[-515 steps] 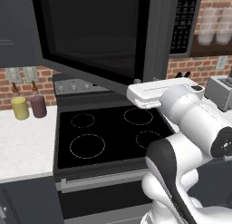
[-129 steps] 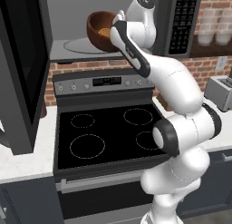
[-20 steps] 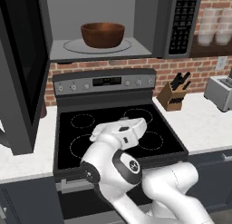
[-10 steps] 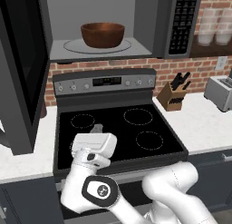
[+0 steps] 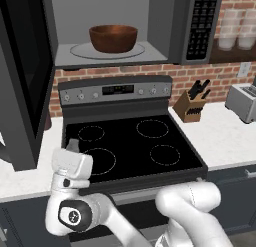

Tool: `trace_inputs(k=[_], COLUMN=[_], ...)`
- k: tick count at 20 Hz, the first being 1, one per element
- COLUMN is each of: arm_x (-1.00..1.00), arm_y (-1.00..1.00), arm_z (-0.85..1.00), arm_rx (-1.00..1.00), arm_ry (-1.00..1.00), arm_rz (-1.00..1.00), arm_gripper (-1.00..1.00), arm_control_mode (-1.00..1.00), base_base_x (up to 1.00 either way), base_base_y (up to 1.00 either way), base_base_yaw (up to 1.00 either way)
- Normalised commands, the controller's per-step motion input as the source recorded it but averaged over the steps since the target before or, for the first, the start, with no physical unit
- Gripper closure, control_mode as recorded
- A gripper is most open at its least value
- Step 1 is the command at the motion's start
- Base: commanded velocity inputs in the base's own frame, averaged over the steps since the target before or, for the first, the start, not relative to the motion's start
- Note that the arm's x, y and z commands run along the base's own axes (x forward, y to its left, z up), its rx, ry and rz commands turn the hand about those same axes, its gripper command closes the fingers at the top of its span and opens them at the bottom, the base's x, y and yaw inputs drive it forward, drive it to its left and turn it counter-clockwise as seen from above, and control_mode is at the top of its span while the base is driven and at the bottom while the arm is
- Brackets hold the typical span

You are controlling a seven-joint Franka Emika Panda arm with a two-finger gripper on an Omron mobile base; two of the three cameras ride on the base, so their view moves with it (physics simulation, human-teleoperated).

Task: Open the microwave, place the bowl with waffle inside the microwave, then close the microwave door and turn it on.

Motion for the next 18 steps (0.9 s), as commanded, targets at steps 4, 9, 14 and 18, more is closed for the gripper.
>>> trace_inputs(k=[4, 9, 14, 18], arm_x=[0.0, 0.05, 0.05, 0.04], arm_y=[1.0, 0.98, 0.79, 0.58], arm_z=[0.11, 0.1, 0.03, 0.02], arm_rx=[-0.12, -0.1, -0.05, -0.02], arm_ry=[-0.12, 0.0, 0.0, 0.0], arm_rz=[-0.01, 0.0, -0.02, -0.01], arm_gripper=[1.0, 1.0, 1.0, 1.0], arm_control_mode=[-1.0, -1.0, -1.0, -1.0], base_base_x=[0.0, 0.0, 0.0, 0.0], base_base_y=[0.0, 0.0, 0.0, 0.0], base_base_yaw=[0.0, 0.0, 0.0, 0.0])
